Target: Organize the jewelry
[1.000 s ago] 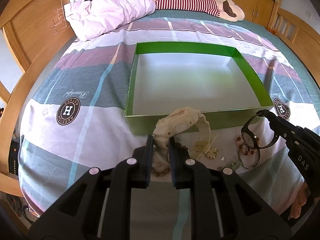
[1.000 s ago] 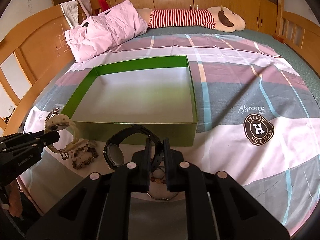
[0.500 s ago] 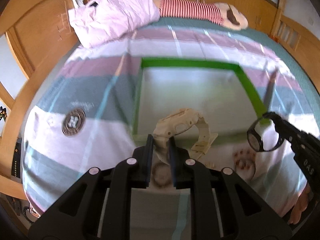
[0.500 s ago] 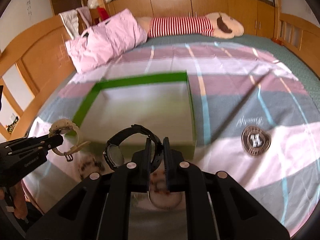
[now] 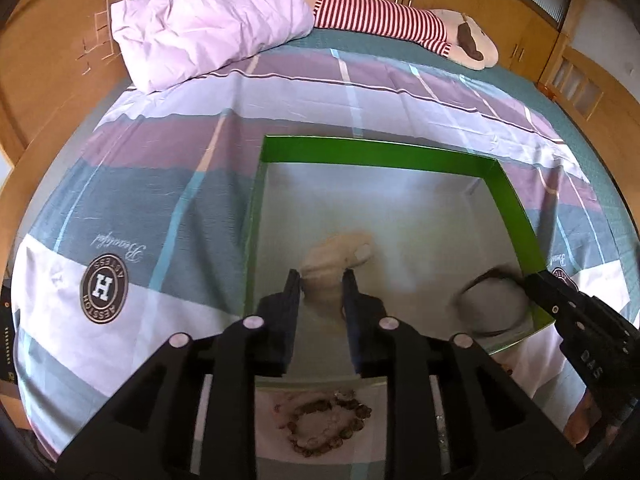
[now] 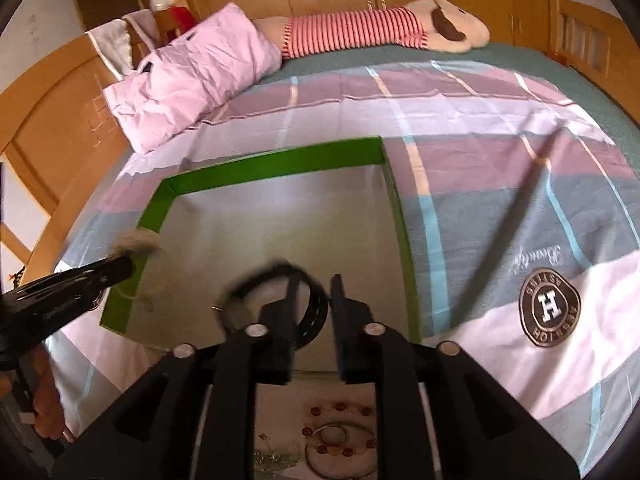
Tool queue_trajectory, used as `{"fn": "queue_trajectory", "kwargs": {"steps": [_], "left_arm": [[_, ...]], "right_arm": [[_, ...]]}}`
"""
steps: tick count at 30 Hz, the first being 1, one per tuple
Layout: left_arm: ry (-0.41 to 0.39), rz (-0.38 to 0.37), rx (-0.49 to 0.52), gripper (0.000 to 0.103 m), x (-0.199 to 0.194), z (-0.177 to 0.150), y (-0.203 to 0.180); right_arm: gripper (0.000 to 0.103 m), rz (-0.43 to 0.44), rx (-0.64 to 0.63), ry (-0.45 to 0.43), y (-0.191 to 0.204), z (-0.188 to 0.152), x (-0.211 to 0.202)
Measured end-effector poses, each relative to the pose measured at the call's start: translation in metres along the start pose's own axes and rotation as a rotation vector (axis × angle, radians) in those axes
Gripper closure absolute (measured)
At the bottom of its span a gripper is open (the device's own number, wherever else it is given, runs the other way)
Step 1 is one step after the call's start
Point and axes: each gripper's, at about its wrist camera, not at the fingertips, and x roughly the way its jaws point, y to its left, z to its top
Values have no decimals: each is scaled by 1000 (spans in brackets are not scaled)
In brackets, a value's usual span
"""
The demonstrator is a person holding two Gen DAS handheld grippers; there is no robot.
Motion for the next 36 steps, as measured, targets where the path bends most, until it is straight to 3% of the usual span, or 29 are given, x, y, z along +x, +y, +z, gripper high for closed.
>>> {"fn": "queue_trajectory", "kwargs": {"steps": [1,2,6,9,13,16,19,23,29,33,36], "left_arm": [[-4,-5,-2,70,-1,-1,-1],[-7,2,3,66,-3,-2,-2],[-8,30,38,65,-20,-10,-2],[22,34,33,56,-35,-25,8],[96,33,18,49,-33,-42,21],[169,89,8,46,-20,-54,25],[238,122,17,46,-5,-63,24],[282,139,21,45,6,-70,22],[383,56,10,45,29,-84,12],[399,83,21,45,39,-89,10],[407,91,-9,57,46,-90,15]], "right_arm": [[55,0,5,-14,0,0,-4],[47,7,13,-27,-1,-1,-9],[47,62,23,-1,-3,-6,-31],[47,79,-8,60,-2,-17,-39],[47,-6,-52,132,-3,-39,-34],[48,-36,-38,207,-6,-49,-19],[60,-83,-27,244,-11,-53,-10],[60,-75,20,272,-20,-55,-3],[60,-82,6,287,-17,-57,-1],[60,-84,0,295,-17,-58,2],[60,-89,2,302,-19,-58,4]]}}
